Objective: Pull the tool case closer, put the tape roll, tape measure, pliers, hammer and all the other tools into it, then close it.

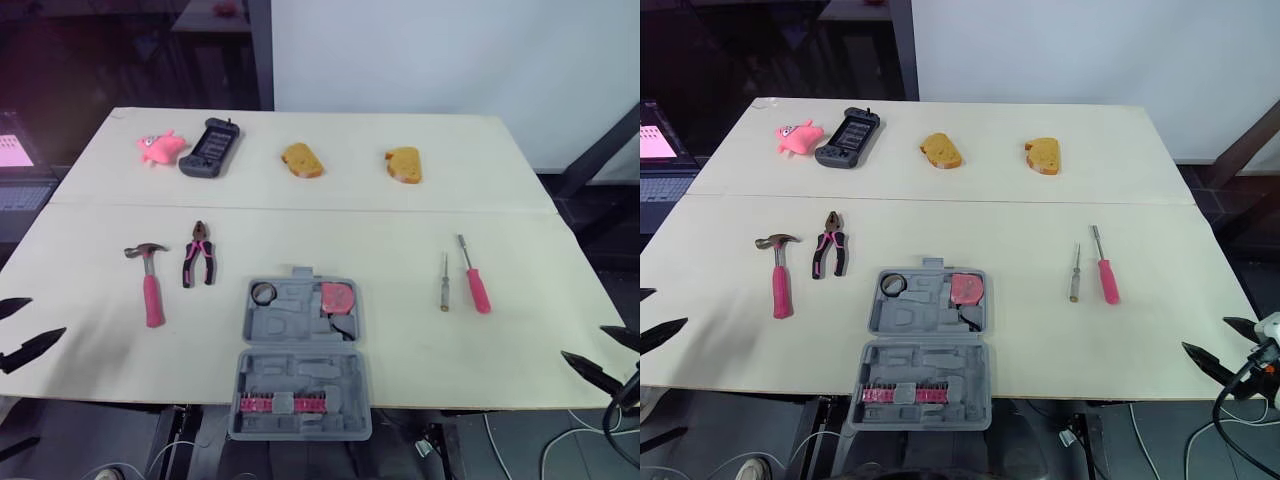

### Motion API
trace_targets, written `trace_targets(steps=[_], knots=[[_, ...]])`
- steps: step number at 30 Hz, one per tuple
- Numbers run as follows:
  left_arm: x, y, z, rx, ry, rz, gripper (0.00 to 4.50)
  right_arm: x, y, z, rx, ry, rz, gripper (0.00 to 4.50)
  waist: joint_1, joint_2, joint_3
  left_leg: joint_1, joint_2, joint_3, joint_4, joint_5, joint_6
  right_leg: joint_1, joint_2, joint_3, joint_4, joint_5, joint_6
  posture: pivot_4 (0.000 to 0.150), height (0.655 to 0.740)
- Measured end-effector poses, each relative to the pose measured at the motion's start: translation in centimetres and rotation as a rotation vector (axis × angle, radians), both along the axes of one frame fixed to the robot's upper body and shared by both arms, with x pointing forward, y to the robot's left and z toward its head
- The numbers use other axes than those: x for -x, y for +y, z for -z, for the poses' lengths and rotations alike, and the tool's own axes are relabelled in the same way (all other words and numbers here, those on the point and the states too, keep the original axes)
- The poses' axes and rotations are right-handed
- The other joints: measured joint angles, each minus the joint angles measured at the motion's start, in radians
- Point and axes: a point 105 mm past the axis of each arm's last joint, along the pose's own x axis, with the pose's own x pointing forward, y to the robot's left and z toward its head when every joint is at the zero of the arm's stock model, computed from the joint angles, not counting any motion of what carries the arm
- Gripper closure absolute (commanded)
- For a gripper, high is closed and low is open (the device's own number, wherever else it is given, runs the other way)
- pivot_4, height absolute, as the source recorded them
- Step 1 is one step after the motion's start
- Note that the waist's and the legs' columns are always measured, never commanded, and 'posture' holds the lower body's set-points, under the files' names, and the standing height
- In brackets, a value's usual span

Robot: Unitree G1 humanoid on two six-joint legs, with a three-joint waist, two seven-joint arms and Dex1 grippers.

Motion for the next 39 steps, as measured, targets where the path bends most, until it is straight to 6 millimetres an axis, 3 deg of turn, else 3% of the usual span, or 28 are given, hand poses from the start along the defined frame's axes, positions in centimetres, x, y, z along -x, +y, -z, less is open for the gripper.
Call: trace_targets(steps=[4,9,13,16,25,39], knots=[[-1.1,-1.9,1.0,0.039,-0.042,-0.014,0.00,-1.5,2.7,-1.9,-0.054,-0.072,-0.044,0.04,-0.001,0.004,0.000,0.000,0.000,0.000,-0.001,0.000,0.000,0.002,0.000,0.001,0.000,0.000,0.000,0.150,0.7395],[-2.6,-8.6,3.3,0.209,-0.050,-0.079,0.00,-4.7,9.6,-6.6,-0.186,-0.226,-0.224,0.04,0.002,0.005,0.000,0.000,0.000,0.000,0.004,0.000,0.000,0.006,0.000,0.002,0.000,0.001,0.001,0.150,0.7395],[-5.6,-12.6,2.9,0.293,-0.080,-0.222,0.00,-5.6,14.8,-8.1,-0.267,-0.224,-0.412,0.04,0.030,0.003,0.000,0.001,0.000,-0.002,0.009,0.001,0.000,0.009,0.001,0.001,0.000,0.002,0.003,0.150,0.7395],[-8.4,-13.9,1.6,0.295,-0.112,-0.347,0.00,-5.6,17.6,-8.0,-0.279,-0.175,-0.528,0.04,0.037,0.001,0.000,0.001,-0.001,-0.003,0.010,0.001,0.000,0.011,0.001,0.001,0.000,0.002,0.003,0.150,0.7395],[-14.3,-17.6,0.5,0.268,-0.042,-0.468,0.00,-5.4,19.1,-6.9,-0.238,-0.116,-0.606,0.04,0.027,0.000,0.000,0.001,-0.001,-0.004,0.009,0.000,0.000,0.012,0.002,0.000,-0.001,0.004,0.008,0.150,0.7395],[-17.9,-19.1,3.9,0.303,0.078,-0.573,0.00,-5.4,19.1,-5.7,-0.220,-0.122,-0.546,0.04,0.031,0.000,0.000,0.001,-0.001,-0.005,0.009,0.000,0.000,0.013,0.002,-0.002,-0.001,0.004,0.009,0.150,0.7395]])
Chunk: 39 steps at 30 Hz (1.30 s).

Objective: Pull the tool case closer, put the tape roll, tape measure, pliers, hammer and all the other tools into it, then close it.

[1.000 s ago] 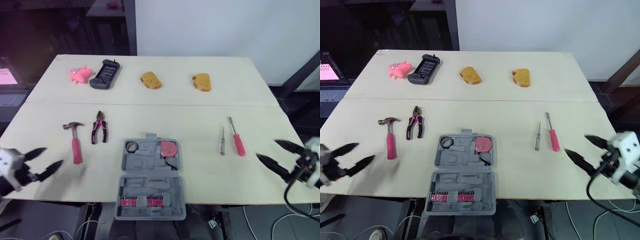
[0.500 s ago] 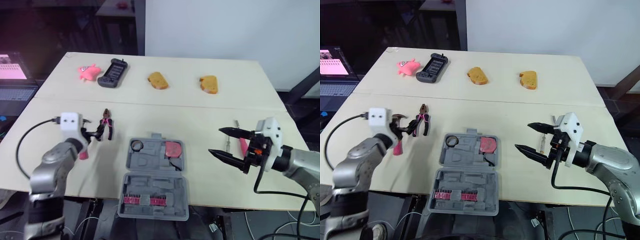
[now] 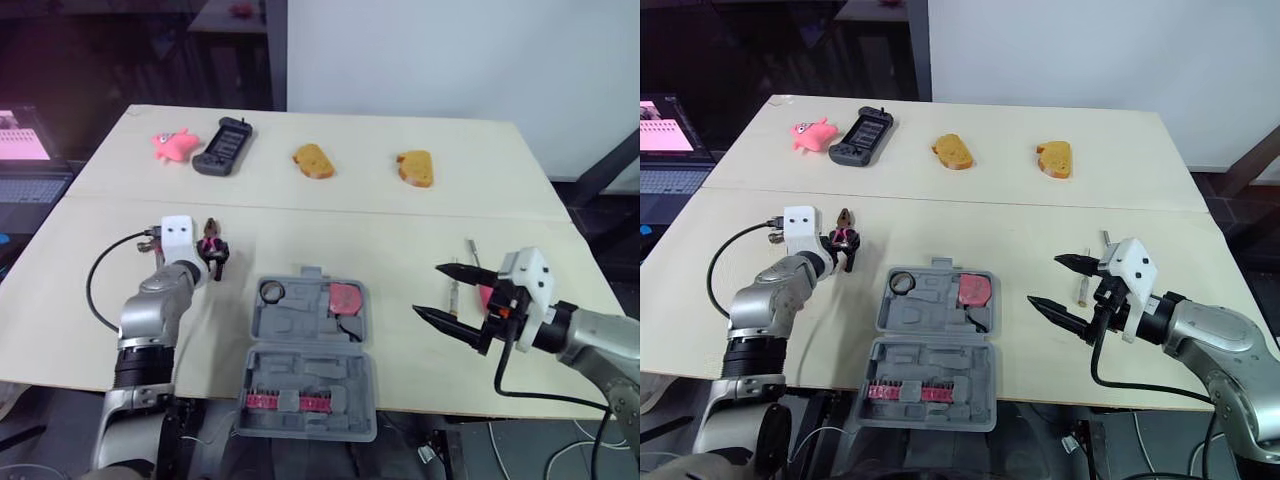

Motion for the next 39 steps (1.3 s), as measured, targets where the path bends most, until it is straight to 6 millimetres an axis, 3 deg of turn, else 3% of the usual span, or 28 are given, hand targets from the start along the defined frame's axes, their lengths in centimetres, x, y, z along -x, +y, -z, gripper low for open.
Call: trace_targets(steps=[6,9,15,24,25,27,30,39], knots=[[-1.3,-0.4,1.1,-0.026,0.071,0.017,0.00,0.2,0.4,-0.2,0.000,-0.010,0.012,0.04,0.000,0.000,0.000,0.000,0.000,0.000,0.000,0.000,0.000,0.000,0.000,0.000,0.000,0.000,0.000,0.150,0.7395],[-1.9,-0.5,0.7,-0.027,0.111,0.028,0.00,0.3,0.6,-0.2,0.001,-0.008,0.016,0.04,0.000,0.000,0.000,0.000,0.000,-0.001,0.000,0.000,0.000,0.001,0.000,-0.001,0.000,0.000,0.000,0.150,0.7395],[-2.0,0.1,0.4,-0.018,0.243,0.016,0.00,0.3,0.7,-0.1,-0.009,-0.002,0.036,0.04,-0.006,0.001,0.000,0.001,0.000,0.000,0.000,0.000,0.000,0.001,0.000,-0.001,0.000,0.000,0.000,0.150,0.7395],[-2.0,0.2,0.6,-0.019,0.252,0.018,0.00,0.0,0.8,-0.2,-0.017,-0.009,0.049,0.04,-0.006,0.003,-0.001,0.002,0.000,0.000,-0.001,0.000,0.000,0.002,0.000,-0.001,0.000,0.000,0.000,0.150,0.7395],[-2.0,0.1,0.6,-0.017,0.249,0.020,0.41,0.0,0.9,-0.2,-0.017,-0.009,0.047,0.00,-0.006,0.003,-0.002,0.002,0.000,-0.001,-0.001,0.000,0.000,0.002,0.000,-0.001,0.000,0.000,0.000,0.150,0.7395],[-2.1,0.1,0.7,-0.018,0.246,0.017,0.83,0.0,1.0,-0.2,-0.017,-0.009,0.046,0.00,-0.006,0.003,-0.002,0.002,0.000,-0.001,-0.001,0.000,0.000,0.002,0.000,-0.001,0.000,0.000,0.000,0.150,0.7395],[-2.0,0.3,0.7,-0.011,0.242,0.009,2.04,0.0,1.0,-0.2,-0.017,-0.009,0.050,0.00,-0.004,0.003,-0.002,0.002,0.000,-0.001,-0.001,0.000,0.000,0.002,0.000,-0.001,0.000,0.000,0.000,0.150,0.7395],[-2.2,0.4,0.6,-0.008,0.222,0.003,2.04,-0.2,0.8,-0.1,-0.008,-0.014,0.065,0.00,-0.002,0.003,-0.002,0.002,0.000,-0.001,-0.001,0.000,0.000,0.002,0.000,-0.001,0.000,0.000,0.000,0.150,0.7395]])
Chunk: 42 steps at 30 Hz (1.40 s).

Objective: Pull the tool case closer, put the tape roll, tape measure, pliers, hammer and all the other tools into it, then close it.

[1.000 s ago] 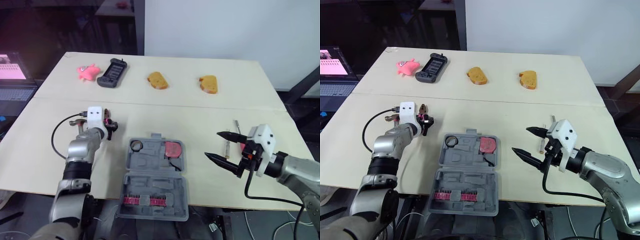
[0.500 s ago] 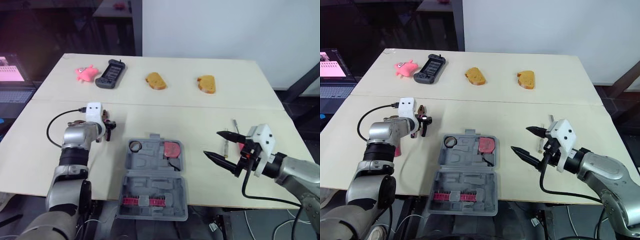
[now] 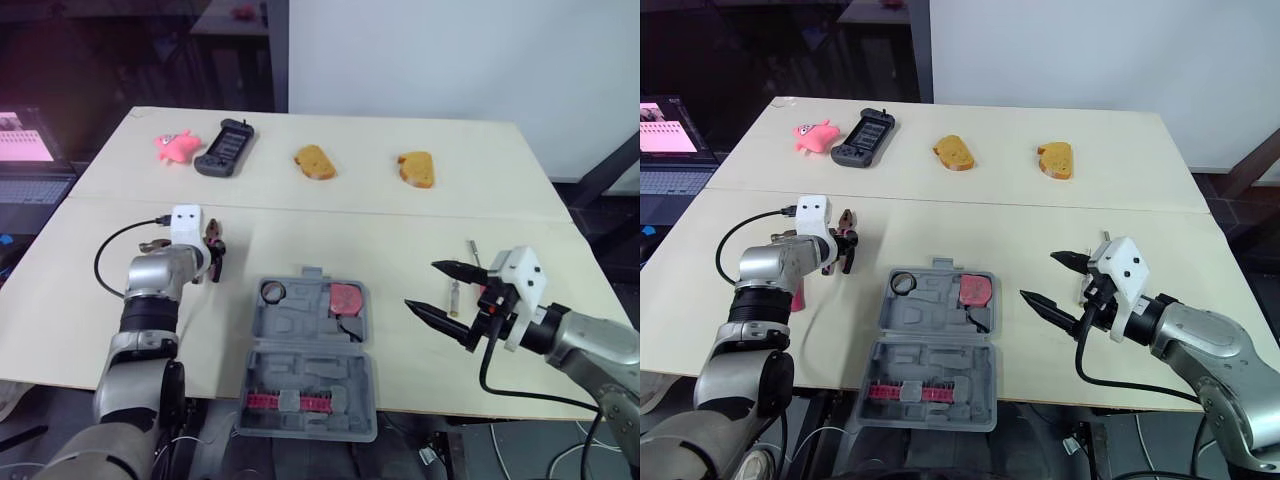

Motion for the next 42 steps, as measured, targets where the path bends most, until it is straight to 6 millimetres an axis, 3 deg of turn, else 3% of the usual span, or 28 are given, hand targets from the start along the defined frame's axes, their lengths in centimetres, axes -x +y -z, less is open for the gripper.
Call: trace_targets(steps=[6,9,13,15,17,22,26,31,35,38,42], knots=[[0.3,0.5,-0.2,-0.015,-0.074,0.043,2.04,-0.1,-0.1,0.1,0.007,0.005,0.010,0.00,-0.003,-0.001,0.000,0.000,0.000,0.000,0.000,0.000,-0.001,0.000,0.000,0.000,0.000,0.000,0.000,0.150,0.7395],[1.0,1.4,-1.4,-0.056,-0.126,0.121,2.04,-0.1,-0.1,0.2,0.008,0.014,0.016,0.00,-0.005,-0.003,0.002,-0.001,0.000,0.000,-0.001,0.001,-0.001,-0.002,0.000,0.000,0.000,0.000,0.000,0.150,0.7395],[4.5,2.8,-6.4,-0.223,-0.210,0.439,2.04,-0.3,-0.1,-0.5,0.003,0.003,0.011,0.00,-0.004,-0.005,0.004,-0.003,0.000,0.000,-0.007,0.002,-0.005,-0.006,0.000,0.000,0.000,0.000,0.000,0.150,0.7395],[6.7,2.5,-8.8,-0.334,-0.227,0.657,2.04,-0.5,0.4,-1.0,0.033,-0.012,-0.019,0.00,-0.001,-0.004,0.005,-0.003,0.000,0.001,-0.008,0.002,-0.005,-0.007,-0.001,0.000,0.000,0.000,-0.001,0.150,0.7395],[8.6,1.7,-10.1,-0.411,-0.215,0.867,2.04,-0.5,1.1,-1.9,0.069,-0.044,-0.065,0.00,0.007,-0.001,0.006,-0.004,0.000,0.001,-0.009,0.002,-0.003,-0.007,-0.001,0.000,-0.002,0.000,-0.001,0.150,0.7395],[13.2,0.4,-8.8,-0.410,0.042,1.283,2.04,-0.5,4.9,-3.2,0.184,-0.113,-0.273,0.00,-0.002,0.001,0.009,-0.006,0.000,0.003,-0.009,0.002,-0.003,-0.013,-0.001,0.001,-0.002,-0.003,-0.007,0.150,0.7395],[14.6,-1.9,-8.6,-0.383,0.089,1.510,2.04,-0.1,9.1,-3.4,0.271,-0.137,-0.462,0.00,-0.004,0.002,0.010,-0.018,0.000,0.002,-0.003,0.003,-0.003,-0.022,-0.001,0.001,0.001,-0.002,-0.007,0.150,0.7395],[14.7,-3.7,-7.9,-0.368,0.100,1.619,2.04,-0.4,11.8,-1.3,0.382,-0.065,-0.536,0.00,-0.001,0.002,0.010,-0.020,0.001,0.002,-0.003,0.003,-0.003,-0.025,-0.001,0.000,0.003,0.000,-0.003,0.150,0.7395],[14.3,-6.0,-7.9,-0.345,0.049,1.686,2.04,-0.8,15.1,0.4,0.437,-0.017,-0.599,0.00,-0.004,0.002,0.010,-0.020,0.001,0.001,-0.003,0.003,-0.003,-0.027,0.000,0.000,0.004,0.000,-0.003,0.150,0.7395],[14.0,-6.1,-7.7,-0.352,0.055,1.686,2.04,-1.5,15.6,1.4,0.475,0.021,-0.581,0.00,-0.004,0.002,0.010,-0.020,0.001,0.001,-0.003,0.003,-0.003,-0.027,0.000,0.000,0.005,0.000,-0.003,0.150,0.7395],[13.7,-6.6,-7.8,-0.350,0.039,1.694,2.04,-3.0,16.4,1.1,0.470,0.026,-0.539,0.00,-0.003,0.002,0.010,-0.020,0.001,0.001,-0.002,0.003,-0.003,-0.027,0.000,0.000,0.007,0.000,-0.003,0.150,0.7395]])
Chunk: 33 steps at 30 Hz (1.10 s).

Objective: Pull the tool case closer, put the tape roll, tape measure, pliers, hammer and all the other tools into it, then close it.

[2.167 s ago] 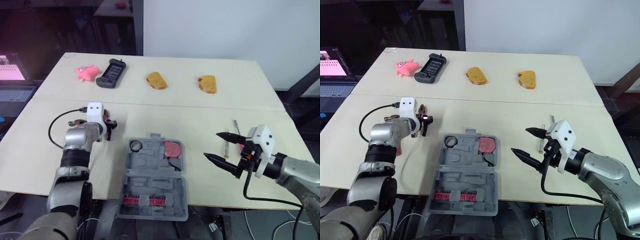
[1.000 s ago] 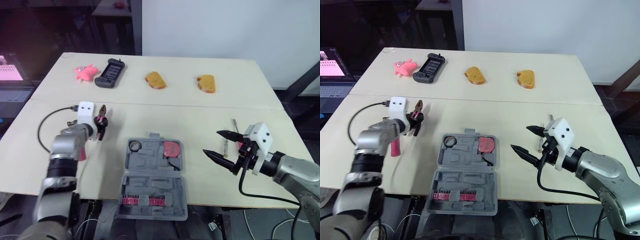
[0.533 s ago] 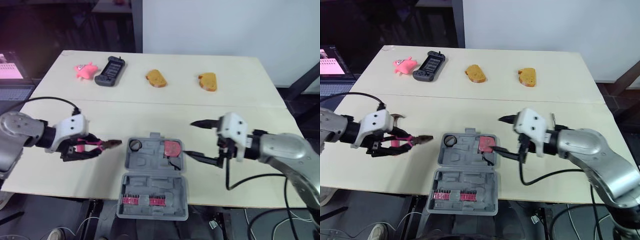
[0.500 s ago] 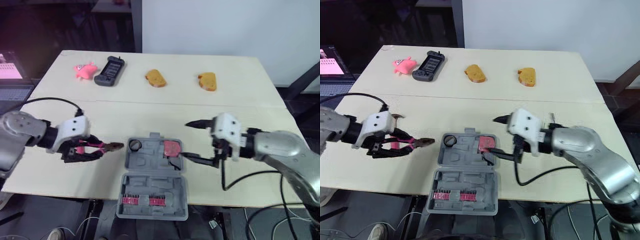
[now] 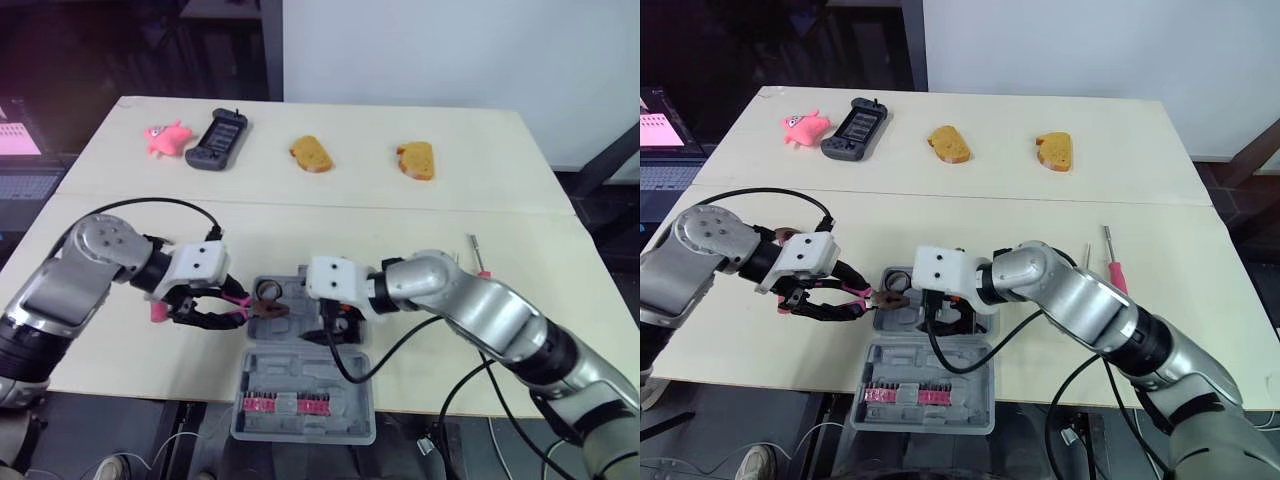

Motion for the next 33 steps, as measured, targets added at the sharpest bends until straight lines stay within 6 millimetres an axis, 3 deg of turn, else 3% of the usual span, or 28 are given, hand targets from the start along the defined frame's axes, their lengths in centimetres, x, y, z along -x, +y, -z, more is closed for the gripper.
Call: trace_targets(steps=[19,23,27,28,33], knots=[[-0.9,-1.7,0.5,0.011,-0.021,0.038,2.04,-0.3,1.8,0.5,0.013,0.049,-0.022,0.00,0.000,0.000,0.000,0.000,0.000,-0.002,0.002,0.000,0.000,0.001,0.000,-0.002,0.001,0.000,0.000,0.150,0.7395],[-0.9,-1.7,0.5,0.012,-0.025,0.042,2.04,-0.3,1.8,0.5,0.018,0.043,-0.024,1.25,0.000,0.000,0.000,0.000,0.000,-0.002,0.002,0.000,0.000,0.002,0.000,-0.002,0.002,0.000,0.000,0.150,0.7395],[-1.0,-1.7,0.6,0.012,-0.028,0.035,2.04,-0.2,2.0,0.5,0.016,0.048,-0.031,3.27,-0.001,0.000,0.000,0.000,0.000,-0.002,0.002,0.000,0.000,0.002,0.000,-0.002,0.002,0.000,0.000,0.150,0.7395],[-1.2,-1.7,0.6,0.011,-0.037,0.025,2.04,-0.3,1.9,0.6,0.016,0.054,-0.022,3.49,-0.001,0.000,0.000,0.000,0.000,-0.002,0.002,0.000,0.000,0.002,0.000,-0.002,0.002,0.000,0.000,0.150,0.7395],[-1.3,-1.9,0.7,0.012,-0.037,0.022,2.04,-0.5,1.9,0.6,0.019,0.058,-0.019,3.49,0.000,0.000,0.000,0.000,0.000,-0.002,0.002,0.000,0.000,0.002,0.000,-0.002,0.002,0.000,0.000,0.150,0.7395]])
